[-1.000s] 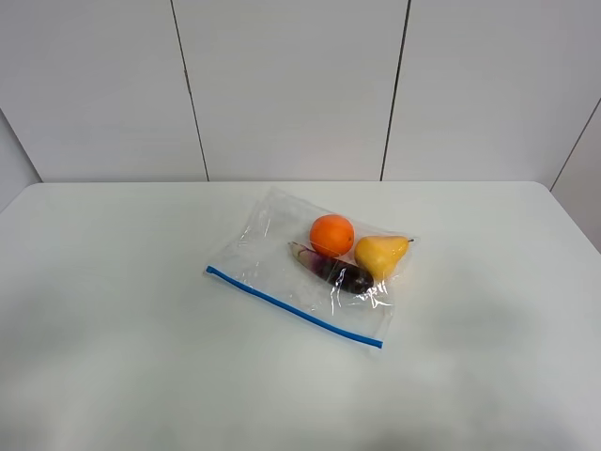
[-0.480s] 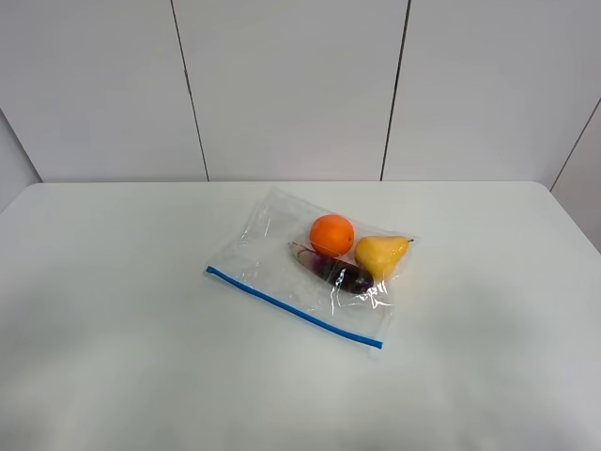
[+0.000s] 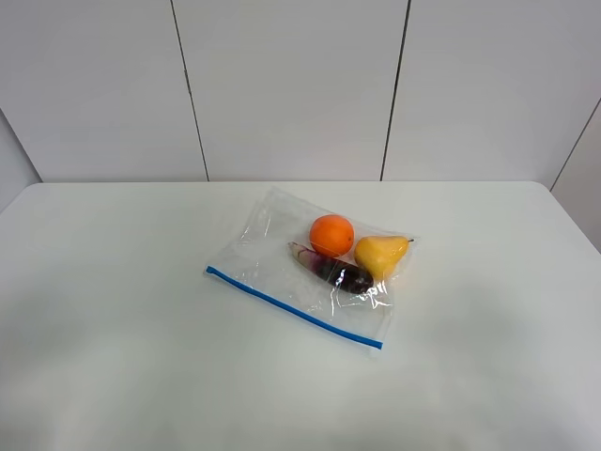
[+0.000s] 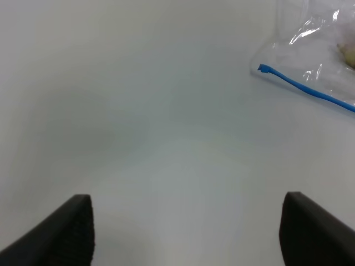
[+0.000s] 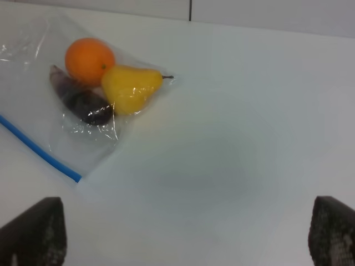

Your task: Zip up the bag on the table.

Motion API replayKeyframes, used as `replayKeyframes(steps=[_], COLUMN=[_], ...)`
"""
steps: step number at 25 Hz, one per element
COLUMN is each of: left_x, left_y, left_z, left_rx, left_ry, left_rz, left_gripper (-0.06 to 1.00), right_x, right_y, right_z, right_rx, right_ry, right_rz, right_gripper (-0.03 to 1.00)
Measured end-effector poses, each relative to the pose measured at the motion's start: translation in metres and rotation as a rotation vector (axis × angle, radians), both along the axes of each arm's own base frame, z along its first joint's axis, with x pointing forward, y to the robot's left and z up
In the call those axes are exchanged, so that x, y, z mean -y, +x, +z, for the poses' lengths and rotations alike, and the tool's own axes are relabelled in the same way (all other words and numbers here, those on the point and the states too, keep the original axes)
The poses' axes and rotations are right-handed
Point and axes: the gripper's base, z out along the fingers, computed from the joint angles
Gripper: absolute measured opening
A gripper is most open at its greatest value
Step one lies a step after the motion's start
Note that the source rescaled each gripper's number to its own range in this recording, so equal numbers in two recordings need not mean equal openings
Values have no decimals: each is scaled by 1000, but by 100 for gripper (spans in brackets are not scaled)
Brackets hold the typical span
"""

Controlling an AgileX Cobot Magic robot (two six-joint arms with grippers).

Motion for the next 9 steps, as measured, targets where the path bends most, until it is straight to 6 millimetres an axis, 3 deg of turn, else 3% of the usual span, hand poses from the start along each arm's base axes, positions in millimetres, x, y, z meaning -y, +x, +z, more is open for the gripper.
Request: replayKeyframes(steps=[9], left_x=[0], left_y=[0], left_z=[0], left_rx=[0], left_ry=[0], left_rz=[0], left_gripper=[89], right_x=[0], right_y=[0], right_z=[0], right_rx=[0], right_ry=[0], right_rz=[0], right_gripper=[99])
